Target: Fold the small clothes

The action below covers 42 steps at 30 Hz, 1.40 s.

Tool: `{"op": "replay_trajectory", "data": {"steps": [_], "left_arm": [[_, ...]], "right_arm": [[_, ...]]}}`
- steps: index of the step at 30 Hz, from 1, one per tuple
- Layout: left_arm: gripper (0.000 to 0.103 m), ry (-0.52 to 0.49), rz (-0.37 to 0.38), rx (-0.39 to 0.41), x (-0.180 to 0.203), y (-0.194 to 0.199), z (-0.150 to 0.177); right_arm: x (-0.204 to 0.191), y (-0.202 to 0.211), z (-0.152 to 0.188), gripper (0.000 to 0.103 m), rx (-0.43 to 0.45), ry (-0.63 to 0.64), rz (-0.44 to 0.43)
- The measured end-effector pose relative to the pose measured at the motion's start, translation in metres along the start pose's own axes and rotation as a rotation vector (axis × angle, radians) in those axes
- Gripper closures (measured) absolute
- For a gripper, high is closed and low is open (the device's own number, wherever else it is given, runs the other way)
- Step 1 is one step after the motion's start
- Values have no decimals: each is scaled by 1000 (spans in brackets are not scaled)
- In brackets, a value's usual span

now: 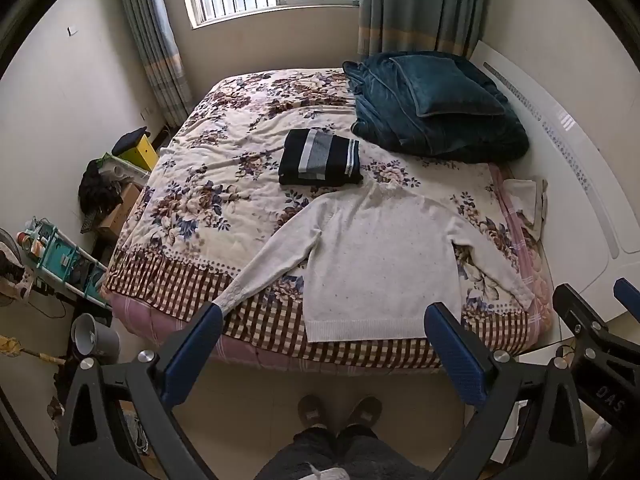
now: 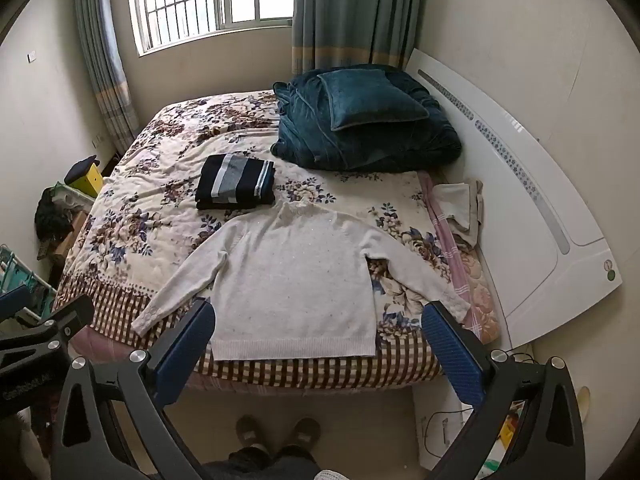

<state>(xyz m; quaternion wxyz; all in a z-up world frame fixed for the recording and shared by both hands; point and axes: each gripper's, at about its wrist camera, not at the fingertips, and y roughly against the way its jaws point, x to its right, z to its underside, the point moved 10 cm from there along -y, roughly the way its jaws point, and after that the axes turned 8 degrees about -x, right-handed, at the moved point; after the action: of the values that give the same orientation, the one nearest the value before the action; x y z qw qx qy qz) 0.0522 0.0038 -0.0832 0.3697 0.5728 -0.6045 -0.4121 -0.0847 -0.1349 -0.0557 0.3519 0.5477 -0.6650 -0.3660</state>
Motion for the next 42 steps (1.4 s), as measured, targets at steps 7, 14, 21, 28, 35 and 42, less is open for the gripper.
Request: {"op": "replay_trajectory", "data": {"steps": [7, 14, 21, 28, 35, 42], "left_arm": [[0, 1, 1, 3, -4, 5, -3], [0, 8, -1, 11, 2, 9, -6], [0, 9, 2, 13, 1, 9, -6], [0, 10, 3, 16, 1, 10, -7], [0, 9, 5, 17, 2, 10, -6], [0, 8, 6, 16, 3, 14, -8]], "right_arm": [[0, 2, -1, 0, 2, -1, 0], [1, 3, -1, 0, 4, -1, 1], [1, 5, -2, 0, 5, -1, -1], [2, 6, -2, 0, 8, -1, -1], [1, 6, -2, 0, 9, -2, -1], [1, 9, -2, 0, 10, -1, 0]]}}
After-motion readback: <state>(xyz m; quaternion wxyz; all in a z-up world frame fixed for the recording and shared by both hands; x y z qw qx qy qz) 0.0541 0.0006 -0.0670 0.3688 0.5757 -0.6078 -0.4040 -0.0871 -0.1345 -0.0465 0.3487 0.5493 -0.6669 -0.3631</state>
